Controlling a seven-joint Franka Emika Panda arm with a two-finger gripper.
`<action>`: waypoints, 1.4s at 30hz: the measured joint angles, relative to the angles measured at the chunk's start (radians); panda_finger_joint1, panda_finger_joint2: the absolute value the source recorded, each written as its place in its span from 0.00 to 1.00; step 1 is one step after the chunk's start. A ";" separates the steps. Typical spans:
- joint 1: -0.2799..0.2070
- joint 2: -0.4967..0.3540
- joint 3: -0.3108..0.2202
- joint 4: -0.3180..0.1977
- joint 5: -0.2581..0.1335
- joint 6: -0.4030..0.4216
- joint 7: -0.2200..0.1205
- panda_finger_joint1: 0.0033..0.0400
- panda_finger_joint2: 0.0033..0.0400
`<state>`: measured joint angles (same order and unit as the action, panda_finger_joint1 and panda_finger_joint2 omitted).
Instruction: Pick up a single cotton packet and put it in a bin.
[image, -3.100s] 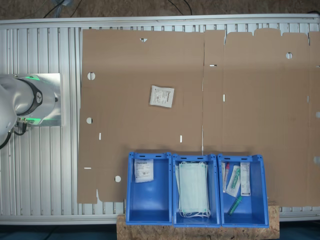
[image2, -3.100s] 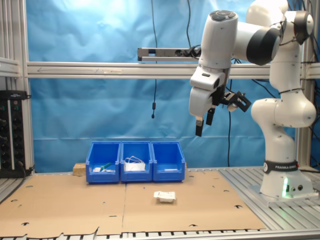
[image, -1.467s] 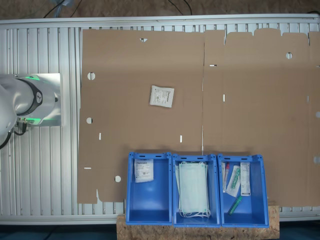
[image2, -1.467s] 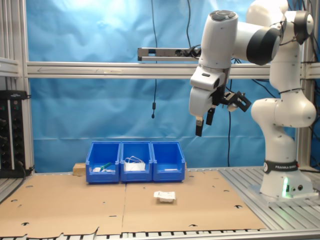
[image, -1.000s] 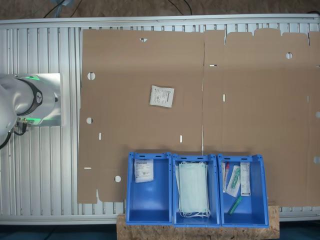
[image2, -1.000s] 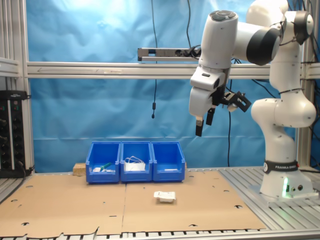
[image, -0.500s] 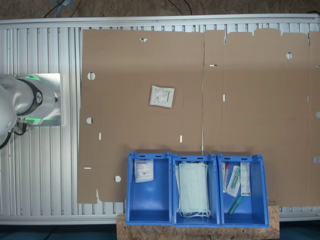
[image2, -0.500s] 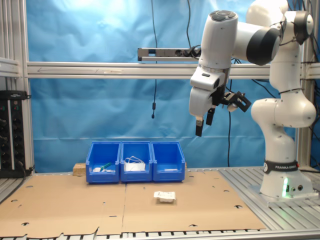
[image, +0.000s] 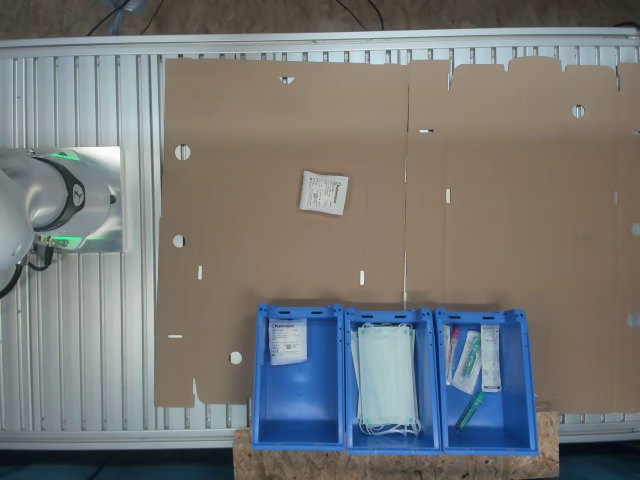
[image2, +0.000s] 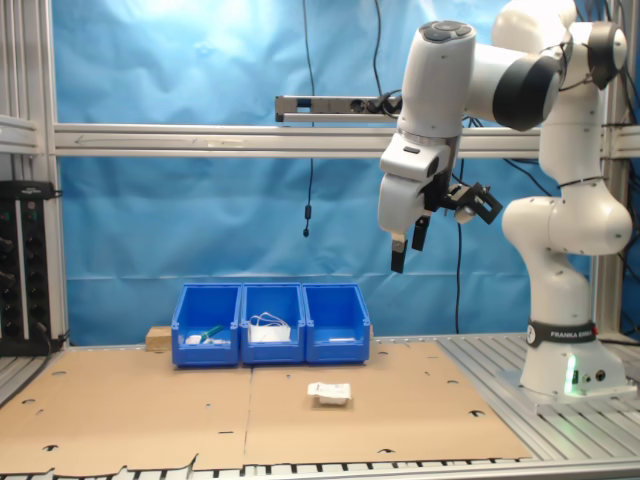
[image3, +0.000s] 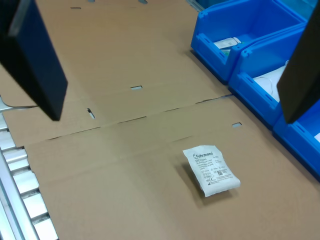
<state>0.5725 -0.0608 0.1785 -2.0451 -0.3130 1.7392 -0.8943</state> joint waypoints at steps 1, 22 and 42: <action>0.000 0.000 -0.001 0.000 0.000 0.000 0.000 1.00 1.00; 0.000 -0.004 -0.032 -0.017 0.000 0.000 0.000 1.00 1.00; -0.001 -0.055 -0.118 -0.189 0.000 0.070 0.000 1.00 1.00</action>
<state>0.5715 -0.1161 0.0601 -2.2345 -0.3130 1.8088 -0.8943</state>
